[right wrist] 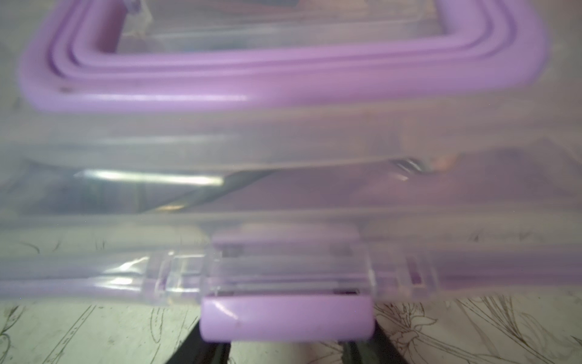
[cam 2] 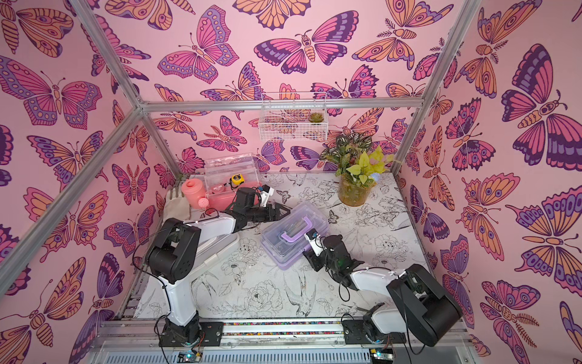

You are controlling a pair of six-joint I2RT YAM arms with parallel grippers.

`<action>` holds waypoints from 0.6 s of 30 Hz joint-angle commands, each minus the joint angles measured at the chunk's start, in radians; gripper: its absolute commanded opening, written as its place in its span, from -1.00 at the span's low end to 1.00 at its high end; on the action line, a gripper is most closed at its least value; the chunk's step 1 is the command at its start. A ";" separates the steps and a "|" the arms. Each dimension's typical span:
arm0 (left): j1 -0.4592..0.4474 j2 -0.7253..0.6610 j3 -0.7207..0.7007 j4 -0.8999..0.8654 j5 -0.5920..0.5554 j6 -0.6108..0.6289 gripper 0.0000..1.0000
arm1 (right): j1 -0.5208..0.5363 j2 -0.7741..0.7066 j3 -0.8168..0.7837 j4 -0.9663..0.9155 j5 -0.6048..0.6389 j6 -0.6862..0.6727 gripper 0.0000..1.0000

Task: Close toolboxes
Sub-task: Fasten the toolbox latch on the toolbox.

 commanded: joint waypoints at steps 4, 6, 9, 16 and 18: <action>0.008 -0.007 0.004 -0.040 0.022 0.059 0.73 | 0.008 0.113 0.126 0.166 -0.055 0.003 -0.37; 0.008 -0.018 -0.002 -0.065 0.014 0.084 0.73 | 0.007 0.130 0.142 0.171 -0.063 0.008 -0.37; 0.007 -0.050 -0.027 -0.084 -0.002 0.113 0.74 | 0.008 0.132 0.150 0.147 -0.072 0.008 -0.37; -0.007 -0.066 -0.026 -0.215 -0.028 0.223 0.74 | 0.008 0.092 0.088 0.138 -0.069 0.017 -0.37; -0.012 -0.063 -0.036 -0.248 -0.037 0.252 0.74 | 0.008 0.094 0.074 0.146 -0.068 0.022 -0.37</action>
